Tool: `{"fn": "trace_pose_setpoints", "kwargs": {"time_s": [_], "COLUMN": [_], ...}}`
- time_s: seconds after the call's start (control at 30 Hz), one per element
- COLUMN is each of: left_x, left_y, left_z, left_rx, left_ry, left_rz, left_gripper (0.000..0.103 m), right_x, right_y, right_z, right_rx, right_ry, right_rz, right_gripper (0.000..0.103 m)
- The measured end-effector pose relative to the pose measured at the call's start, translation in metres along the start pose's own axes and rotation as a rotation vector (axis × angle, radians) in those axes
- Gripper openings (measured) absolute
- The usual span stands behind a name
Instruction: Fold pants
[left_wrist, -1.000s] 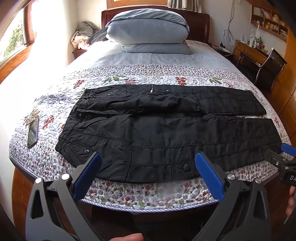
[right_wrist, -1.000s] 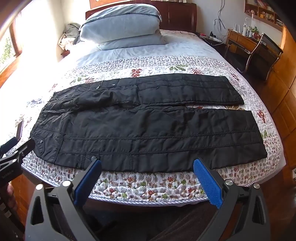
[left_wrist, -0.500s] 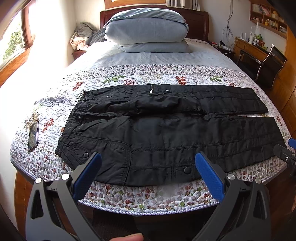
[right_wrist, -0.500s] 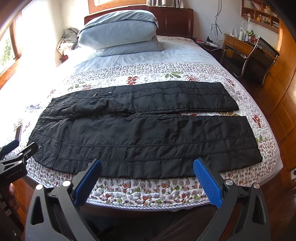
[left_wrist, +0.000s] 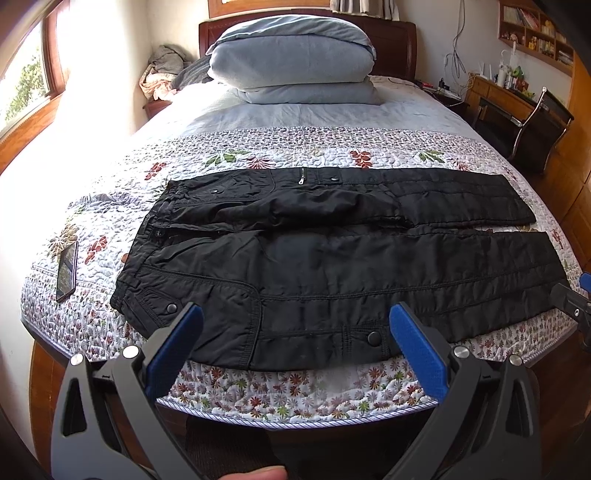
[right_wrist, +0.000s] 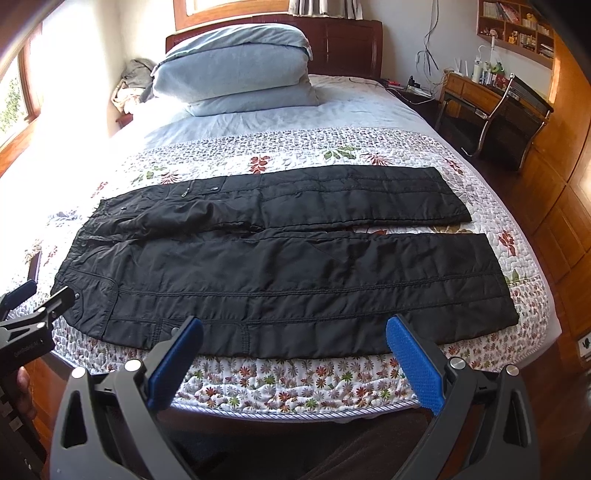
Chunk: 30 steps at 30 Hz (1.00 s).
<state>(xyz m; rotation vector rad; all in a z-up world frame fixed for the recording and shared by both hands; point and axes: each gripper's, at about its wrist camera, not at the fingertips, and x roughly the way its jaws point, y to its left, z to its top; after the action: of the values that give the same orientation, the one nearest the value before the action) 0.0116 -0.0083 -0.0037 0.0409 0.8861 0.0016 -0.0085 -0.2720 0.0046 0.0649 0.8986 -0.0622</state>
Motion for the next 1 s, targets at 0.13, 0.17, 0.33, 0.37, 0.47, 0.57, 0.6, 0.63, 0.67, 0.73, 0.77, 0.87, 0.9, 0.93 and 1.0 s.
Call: {"fn": "trace_pose_setpoints", "kwargs": {"time_s": [0.13,0.17,0.33,0.37,0.47,0.57,0.6,0.63,0.67,0.73,0.77,0.87,0.9,0.93,1.0], "left_x": [0.0002,0.0,0.0001,0.0001,-0.0013,-0.0021,-0.0025,-0.0029,-0.0032,-0.0036,-0.0037,-0.0031,-0.0028,-0.0027,-0.0027], "left_y": [0.0012,0.0012,0.0011,0.0015,0.0017,0.0019,0.0023,0.0026,0.0026,0.0025,0.0025,0.0029,0.0031,0.0032,0.0035], "left_z": [0.0004,0.0006,0.0009,0.0008,0.0006,0.001,0.0014,0.0024,0.0027,0.0034,0.0036,0.0037,0.0035,0.0036,0.0035], "left_rx": [-0.006,-0.006,-0.002,-0.001,0.001,0.002,0.001,0.001,0.001,0.002,0.002,0.0,0.0,0.0,0.001], "left_ry": [-0.001,-0.002,-0.003,-0.002,-0.006,-0.009,-0.01,-0.011,-0.013,-0.015,-0.016,-0.012,-0.012,-0.012,-0.013], "left_rz": [0.003,0.005,0.012,0.011,0.014,0.012,0.012,0.013,0.013,0.015,0.016,0.02,0.02,0.02,0.02], "left_gripper": [0.101,0.101,0.101,0.101,0.101,0.101,0.101,0.101,0.101,0.101,0.101,0.101,0.101,0.101,0.101], "right_x": [0.0002,0.0002,0.0018,0.0025,0.0035,0.0039,0.0041,0.0045,0.0047,0.0055,0.0058,0.0072,0.0075,0.0078,0.0081], "right_y": [0.001,0.001,0.0008,0.0006,0.0001,0.0006,0.0,0.0,0.0,0.0,0.0001,0.0002,-0.0001,-0.0004,-0.0011], "right_z": [-0.0002,-0.0003,-0.0003,-0.0004,-0.0008,-0.0009,-0.0008,-0.0009,-0.0009,-0.001,-0.001,-0.0013,-0.0015,-0.0018,-0.0021], "right_rx": [-0.002,-0.001,0.003,0.005,0.006,0.004,0.004,0.004,0.005,0.006,0.006,0.007,0.008,0.009,0.01], "right_ry": [-0.001,-0.001,0.007,0.009,0.012,0.015,0.015,0.016,0.017,0.018,0.019,0.023,0.024,0.024,0.025], "right_rz": [0.0,0.0,-0.002,-0.003,-0.003,-0.007,-0.008,-0.008,-0.008,-0.008,-0.008,-0.009,-0.008,-0.008,-0.01], "right_gripper": [0.1,0.1,0.1,0.1,0.1,0.1,0.1,0.1,0.1,0.1,0.1,0.1,0.1,0.1,0.1]}}
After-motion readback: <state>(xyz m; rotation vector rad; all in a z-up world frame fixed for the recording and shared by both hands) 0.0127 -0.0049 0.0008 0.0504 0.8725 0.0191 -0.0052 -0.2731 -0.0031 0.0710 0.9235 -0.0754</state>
